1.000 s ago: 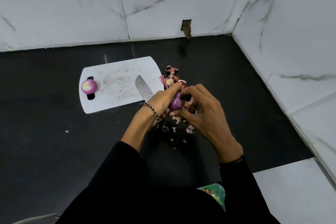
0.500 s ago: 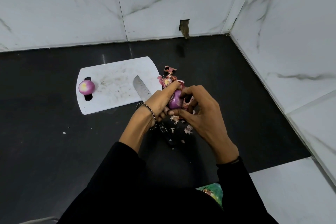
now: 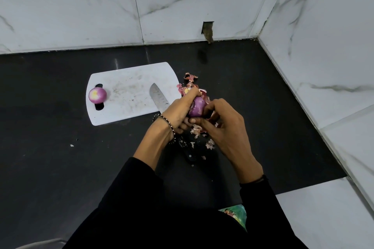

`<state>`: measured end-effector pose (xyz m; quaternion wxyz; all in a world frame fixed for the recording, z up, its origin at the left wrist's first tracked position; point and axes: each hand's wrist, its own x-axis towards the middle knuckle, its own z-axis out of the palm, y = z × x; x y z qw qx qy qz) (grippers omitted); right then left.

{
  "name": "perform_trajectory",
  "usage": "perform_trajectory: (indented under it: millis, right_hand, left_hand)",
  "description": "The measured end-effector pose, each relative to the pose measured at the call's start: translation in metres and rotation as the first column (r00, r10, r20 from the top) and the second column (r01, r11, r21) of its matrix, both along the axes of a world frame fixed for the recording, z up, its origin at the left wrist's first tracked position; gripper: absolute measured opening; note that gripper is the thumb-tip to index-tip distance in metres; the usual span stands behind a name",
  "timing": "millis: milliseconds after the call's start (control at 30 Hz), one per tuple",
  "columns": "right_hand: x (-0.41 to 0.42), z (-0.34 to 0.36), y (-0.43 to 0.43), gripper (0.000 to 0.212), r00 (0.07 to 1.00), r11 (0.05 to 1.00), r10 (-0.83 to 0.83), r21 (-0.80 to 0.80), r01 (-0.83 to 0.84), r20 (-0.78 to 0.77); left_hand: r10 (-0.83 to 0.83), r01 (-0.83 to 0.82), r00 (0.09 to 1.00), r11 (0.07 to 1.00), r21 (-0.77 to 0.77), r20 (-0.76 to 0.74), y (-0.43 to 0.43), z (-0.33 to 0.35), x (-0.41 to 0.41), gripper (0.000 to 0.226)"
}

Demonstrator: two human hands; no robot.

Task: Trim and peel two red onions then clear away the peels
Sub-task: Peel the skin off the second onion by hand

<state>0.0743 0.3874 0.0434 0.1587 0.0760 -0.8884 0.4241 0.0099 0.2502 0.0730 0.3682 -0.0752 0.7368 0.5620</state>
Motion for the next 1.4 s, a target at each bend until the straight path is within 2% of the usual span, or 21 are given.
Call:
perform_trajectory:
  millis: [133,233,500,767,933,1133,1267,1400]
  right_hand:
    - [0.000,0.005,0.000,0.029,0.997,0.993,-0.066,-0.094,0.068,0.032]
    - [0.000,0.007,0.000,0.031,0.996,0.983,-0.076,-0.163,0.082,0.045]
    - [0.003,0.009,0.000,0.038,0.996,0.975,-0.062,-0.208,0.073,0.059]
    - [0.007,0.011,-0.002,0.034,0.993,0.964,-0.087,-0.244,0.105,0.081]
    - [0.008,0.014,-0.008,0.042,0.990,0.948,-0.060,-0.303,0.096,0.125]
    - [0.004,0.014,-0.012,0.020,0.993,0.941,-0.079,-0.323,0.105,0.092]
    - [0.000,0.014,-0.011,0.008,0.992,0.973,-0.108,-0.199,0.119,0.063]
    - [-0.002,0.005,-0.013,0.012,0.994,0.997,-0.067,-0.023,0.070,0.091]
  left_hand:
    - [0.027,-0.046,0.995,0.979,0.198,0.097,0.001,-0.007,-0.001,0.070]
    - [0.033,-0.078,0.987,0.954,0.288,0.158,0.002,-0.010,-0.001,0.068]
    - [0.075,-0.220,0.954,0.832,0.508,0.290,-0.002,-0.013,0.003,0.061]
    - [0.243,-0.373,0.922,0.768,0.521,0.302,0.001,-0.020,0.006,0.063]
    - [0.216,-0.302,0.952,0.767,0.565,0.216,-0.001,-0.022,0.009,0.056]
    - [0.177,-0.216,0.976,0.829,0.516,0.124,-0.005,-0.020,0.006,0.058]
    - [0.170,-0.198,0.980,0.851,0.486,0.102,-0.006,-0.020,0.005,0.059]
    - [0.256,-0.322,0.946,0.798,0.509,0.197,0.000,-0.019,0.005,0.062]
